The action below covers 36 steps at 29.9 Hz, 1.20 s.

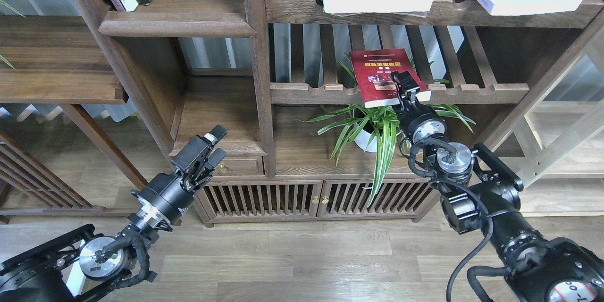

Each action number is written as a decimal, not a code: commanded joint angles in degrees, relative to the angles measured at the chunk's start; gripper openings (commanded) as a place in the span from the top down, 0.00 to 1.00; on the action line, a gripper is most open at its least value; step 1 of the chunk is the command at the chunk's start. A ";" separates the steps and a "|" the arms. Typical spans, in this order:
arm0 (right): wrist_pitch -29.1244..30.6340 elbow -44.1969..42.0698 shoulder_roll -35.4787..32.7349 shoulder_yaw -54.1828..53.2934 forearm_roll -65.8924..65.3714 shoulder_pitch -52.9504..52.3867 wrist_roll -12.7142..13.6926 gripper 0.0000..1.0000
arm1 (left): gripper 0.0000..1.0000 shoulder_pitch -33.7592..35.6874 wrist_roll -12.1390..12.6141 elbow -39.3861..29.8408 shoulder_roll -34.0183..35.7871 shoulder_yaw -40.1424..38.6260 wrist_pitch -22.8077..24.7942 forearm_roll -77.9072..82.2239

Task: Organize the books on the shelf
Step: 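Grasp the top edge of the red book with the right gripper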

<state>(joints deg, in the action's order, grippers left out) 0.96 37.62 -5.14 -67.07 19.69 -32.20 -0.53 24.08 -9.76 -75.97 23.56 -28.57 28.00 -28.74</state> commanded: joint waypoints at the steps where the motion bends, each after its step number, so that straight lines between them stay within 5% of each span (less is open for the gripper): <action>1: -0.17 -0.17 -0.05 0.01 -0.09 -0.40 -0.09 0.03 | 0.01 0.00 0.01 0.03 0.00 0.01 0.00 0.00; 12: -0.17 -2.37 -0.05 0.01 -0.09 -2.25 -0.17 0.07 | 0.01 0.00 0.01 0.03 0.09 -0.17 0.00 0.00; 36: 0.63 -3.25 0.13 0.53 -0.27 -2.25 -0.26 0.42 | 0.01 0.00 -0.08 0.12 0.00 -0.17 0.00 0.08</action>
<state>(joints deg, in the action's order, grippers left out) 1.55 34.57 -5.01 -66.66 19.43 -34.45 -0.87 24.08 -9.84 -75.85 23.55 -28.74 28.00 -28.69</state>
